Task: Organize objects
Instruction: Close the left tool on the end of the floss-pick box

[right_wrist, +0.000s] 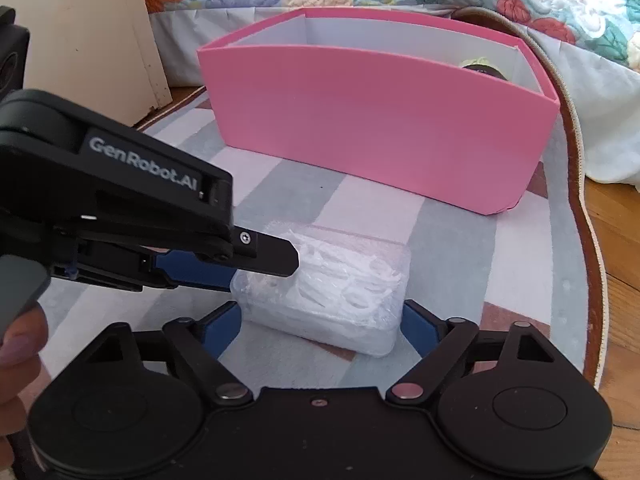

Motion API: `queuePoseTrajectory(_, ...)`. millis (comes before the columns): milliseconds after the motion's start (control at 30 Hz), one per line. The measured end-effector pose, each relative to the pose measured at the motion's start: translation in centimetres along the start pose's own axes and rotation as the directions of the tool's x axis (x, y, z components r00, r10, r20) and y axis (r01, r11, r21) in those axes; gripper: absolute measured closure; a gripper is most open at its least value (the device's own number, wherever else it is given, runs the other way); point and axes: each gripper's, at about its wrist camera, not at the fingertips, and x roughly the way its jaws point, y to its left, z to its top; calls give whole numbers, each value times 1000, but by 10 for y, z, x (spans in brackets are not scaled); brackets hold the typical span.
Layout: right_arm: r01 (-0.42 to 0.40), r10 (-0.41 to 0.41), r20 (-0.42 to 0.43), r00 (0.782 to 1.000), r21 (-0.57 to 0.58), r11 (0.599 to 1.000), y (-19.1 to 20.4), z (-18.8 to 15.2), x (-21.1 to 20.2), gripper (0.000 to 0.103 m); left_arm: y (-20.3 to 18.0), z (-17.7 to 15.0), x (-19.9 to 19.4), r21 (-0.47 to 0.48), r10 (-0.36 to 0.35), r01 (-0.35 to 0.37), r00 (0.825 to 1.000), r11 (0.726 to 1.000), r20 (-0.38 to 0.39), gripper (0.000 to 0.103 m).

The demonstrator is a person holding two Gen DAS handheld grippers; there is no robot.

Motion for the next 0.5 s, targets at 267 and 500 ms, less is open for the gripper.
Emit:
queuePoseTrajectory(267, -1, 2, 22, 1000, -22, 1000, 6, 5, -29, 23, -22, -8, -26, 67, 26, -26, 1000, 997, 10, 70)
queuePoseTrajectory(500, 37, -28, 81, 996, -106, 994, 20, 10, -53, 25, -45, -12, -56, 162, 39, -45, 998, 986, 42, 69)
